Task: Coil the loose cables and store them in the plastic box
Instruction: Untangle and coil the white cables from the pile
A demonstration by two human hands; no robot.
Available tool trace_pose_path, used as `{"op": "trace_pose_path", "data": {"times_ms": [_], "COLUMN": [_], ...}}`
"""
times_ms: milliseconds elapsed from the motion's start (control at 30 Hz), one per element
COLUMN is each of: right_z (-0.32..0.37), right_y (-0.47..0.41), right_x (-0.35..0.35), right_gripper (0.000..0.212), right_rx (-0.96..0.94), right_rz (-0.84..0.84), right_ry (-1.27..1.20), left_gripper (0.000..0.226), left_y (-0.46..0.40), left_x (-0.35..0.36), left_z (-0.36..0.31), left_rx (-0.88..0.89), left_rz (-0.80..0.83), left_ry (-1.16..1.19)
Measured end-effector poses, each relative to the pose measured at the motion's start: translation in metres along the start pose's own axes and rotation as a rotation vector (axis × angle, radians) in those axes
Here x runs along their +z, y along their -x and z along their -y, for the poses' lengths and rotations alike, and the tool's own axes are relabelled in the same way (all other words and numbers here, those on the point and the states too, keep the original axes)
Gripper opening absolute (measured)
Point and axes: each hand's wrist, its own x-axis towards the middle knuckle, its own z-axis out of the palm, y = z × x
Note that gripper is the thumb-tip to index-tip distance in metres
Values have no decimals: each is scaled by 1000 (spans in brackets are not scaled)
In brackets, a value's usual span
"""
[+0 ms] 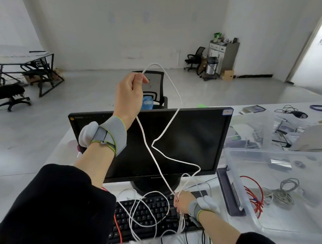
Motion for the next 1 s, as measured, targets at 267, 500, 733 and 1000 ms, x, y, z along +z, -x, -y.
{"op": "trace_pose_path", "data": {"times_ms": [267, 500, 733, 1000], "right_z": [-21, -21, 1, 33], "right_y": [-2, -3, 9, 29], "right_x": [5, -11, -41, -106], "right_gripper": [21, 56, 52, 41], "right_rx": [56, 108, -60, -234], "right_rz": [205, 165, 8, -170], "right_ry": [371, 332, -41, -932], "left_gripper": [31, 30, 27, 24], "left_y": [-5, 5, 20, 43], "left_x": [-10, -5, 10, 6], "left_z": [-5, 6, 20, 54], "left_rx": [25, -30, -208, -475], "left_rz": [-26, 32, 246, 425], "left_ry": [-10, -18, -20, -82]}}
